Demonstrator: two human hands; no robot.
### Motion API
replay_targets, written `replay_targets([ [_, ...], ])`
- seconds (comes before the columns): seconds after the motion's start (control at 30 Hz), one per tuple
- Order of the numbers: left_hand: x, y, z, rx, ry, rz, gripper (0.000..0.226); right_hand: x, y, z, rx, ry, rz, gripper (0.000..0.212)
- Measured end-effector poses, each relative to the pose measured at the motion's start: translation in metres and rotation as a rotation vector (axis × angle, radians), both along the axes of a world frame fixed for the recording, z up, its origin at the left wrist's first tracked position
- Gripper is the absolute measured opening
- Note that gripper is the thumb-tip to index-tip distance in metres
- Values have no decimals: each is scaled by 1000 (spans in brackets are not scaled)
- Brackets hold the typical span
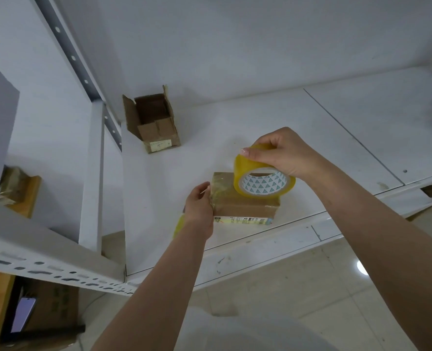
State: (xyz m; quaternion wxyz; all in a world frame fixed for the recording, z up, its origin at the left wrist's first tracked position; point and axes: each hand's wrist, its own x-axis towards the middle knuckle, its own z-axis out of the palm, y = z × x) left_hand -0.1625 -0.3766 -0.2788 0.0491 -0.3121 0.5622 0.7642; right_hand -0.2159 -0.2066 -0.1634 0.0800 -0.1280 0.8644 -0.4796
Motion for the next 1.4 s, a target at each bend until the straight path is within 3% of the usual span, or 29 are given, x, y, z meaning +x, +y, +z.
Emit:
replay_targets([
  [0.13, 1, -1, 1, -42, 20, -56, 26, 0, -1, -1, 7, 17, 4, 35],
  [0.27, 3, -8, 1, -218, 34, -138, 30, 0, 2, 0, 10, 20, 14, 35],
  [0.37, 1, -22, 9, -483, 184, -133, 24, 0, 2, 0, 19, 13, 24, 37],
  [0.43, 1, -29, 20, -596, 411, -239, 29, 0, 3, 1, 22, 14, 24, 39],
  [0.5, 0, -31, 30, -662, 568, -514, 71, -1, 2, 1, 34, 15, 38, 41],
  [0.57, -5, -25, 35, -862, 599, -806, 116, 0, 2, 4, 46, 5, 61, 40],
  [0.63, -12, -18, 34, -1029, 595, -937, 133, 0, 3, 7, 49, -20, 87, 47],
  [0.77, -16, -11, 22, -1194, 625, -908, 124, 0, 22, 2, -25, -98, 107, 67],
  [0.87, -18, -13, 19, -1244, 655, -918, 114, 6, 38, -8, -204, -226, 110, 49],
  [0.93, -19, -13, 20, -1265, 678, -924, 112, 7, 40, -9, -208, -185, 94, 40],
  [1.03, -20, -14, 19, -1324, 681, -943, 112, 0, 47, 0, -70, -32, 15, 40],
  [1.1, -21, -14, 19, -1383, 678, -950, 111, -7, 68, 4, 206, 54, -59, 53],
  [1.17, -23, -12, 19, -1437, 689, -979, 109, -3, 88, 0, 505, 20, -78, 63],
  [1.4, -30, -10, 18, -1512, 696, -1019, 108, 3, 101, -46, 541, -60, -168, 40],
])
